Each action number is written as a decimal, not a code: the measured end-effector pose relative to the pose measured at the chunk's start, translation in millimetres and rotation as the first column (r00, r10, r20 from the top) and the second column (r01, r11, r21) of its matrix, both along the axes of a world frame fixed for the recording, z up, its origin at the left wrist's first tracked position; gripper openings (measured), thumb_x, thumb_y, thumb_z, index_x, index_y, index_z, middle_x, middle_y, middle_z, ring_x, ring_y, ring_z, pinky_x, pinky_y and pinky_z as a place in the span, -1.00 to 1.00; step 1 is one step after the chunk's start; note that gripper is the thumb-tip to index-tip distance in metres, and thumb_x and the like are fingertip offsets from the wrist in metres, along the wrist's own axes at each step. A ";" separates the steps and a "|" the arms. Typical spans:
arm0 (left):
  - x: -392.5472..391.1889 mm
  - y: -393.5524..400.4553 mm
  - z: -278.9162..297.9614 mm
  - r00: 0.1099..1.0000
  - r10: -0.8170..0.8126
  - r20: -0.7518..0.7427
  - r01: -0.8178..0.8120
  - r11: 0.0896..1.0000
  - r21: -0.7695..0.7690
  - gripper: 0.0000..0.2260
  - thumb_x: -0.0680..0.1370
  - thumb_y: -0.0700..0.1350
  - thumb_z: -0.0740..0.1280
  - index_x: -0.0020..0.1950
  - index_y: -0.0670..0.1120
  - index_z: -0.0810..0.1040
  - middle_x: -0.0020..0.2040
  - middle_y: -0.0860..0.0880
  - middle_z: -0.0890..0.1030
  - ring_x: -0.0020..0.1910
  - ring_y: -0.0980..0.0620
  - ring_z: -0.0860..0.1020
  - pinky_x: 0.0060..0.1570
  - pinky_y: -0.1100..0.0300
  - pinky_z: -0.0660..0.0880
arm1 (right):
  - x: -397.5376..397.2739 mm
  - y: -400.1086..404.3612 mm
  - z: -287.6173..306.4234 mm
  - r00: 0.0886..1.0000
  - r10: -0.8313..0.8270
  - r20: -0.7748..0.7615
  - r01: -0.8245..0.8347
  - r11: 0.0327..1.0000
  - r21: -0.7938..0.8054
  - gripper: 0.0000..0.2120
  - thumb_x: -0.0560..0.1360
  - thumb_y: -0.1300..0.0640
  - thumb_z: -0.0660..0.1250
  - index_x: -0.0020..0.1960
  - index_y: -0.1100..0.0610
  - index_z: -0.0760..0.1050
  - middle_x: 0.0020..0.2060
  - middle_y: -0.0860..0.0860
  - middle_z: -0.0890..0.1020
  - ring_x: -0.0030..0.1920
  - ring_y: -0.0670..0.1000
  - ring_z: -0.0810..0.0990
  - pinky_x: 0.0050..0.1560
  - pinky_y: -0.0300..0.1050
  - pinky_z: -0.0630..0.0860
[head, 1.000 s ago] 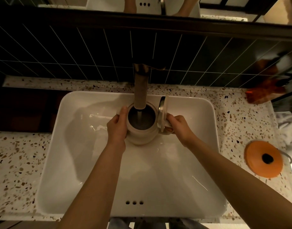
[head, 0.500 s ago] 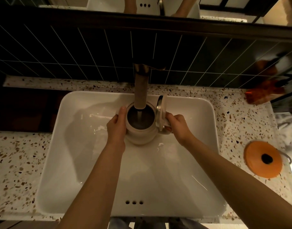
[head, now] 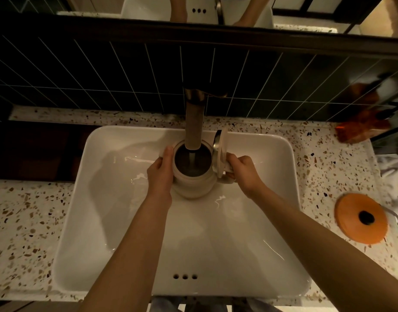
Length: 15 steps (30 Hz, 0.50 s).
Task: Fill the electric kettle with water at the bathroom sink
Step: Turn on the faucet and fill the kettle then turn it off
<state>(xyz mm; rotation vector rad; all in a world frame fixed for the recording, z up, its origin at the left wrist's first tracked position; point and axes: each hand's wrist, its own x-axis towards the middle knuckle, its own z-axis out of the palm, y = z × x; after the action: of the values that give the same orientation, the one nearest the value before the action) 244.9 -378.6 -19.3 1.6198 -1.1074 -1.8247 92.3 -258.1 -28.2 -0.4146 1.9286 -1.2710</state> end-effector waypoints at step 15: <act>2.6 -6.6 3.5 1.000 -0.003 -0.023 0.004 0.998 0.060 -0.84 0.41 0.15 0.46 -0.18 0.08 0.69 -0.21 0.15 0.73 -0.01 0.11 0.60 0.05 0.08 0.49 | -0.9 -0.4 -1.8 0.996 -0.073 0.044 0.073 0.997 -0.004 -0.63 0.55 0.10 0.24 -0.37 0.26 0.50 -0.55 0.01 0.51 -0.52 -0.16 0.50 -0.43 -0.29 0.47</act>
<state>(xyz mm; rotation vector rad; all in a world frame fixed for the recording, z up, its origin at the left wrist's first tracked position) 247.5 -385.1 -15.8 1.6269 -1.0561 -1.8908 91.4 -258.5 -30.0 -0.3188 1.9198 -1.3216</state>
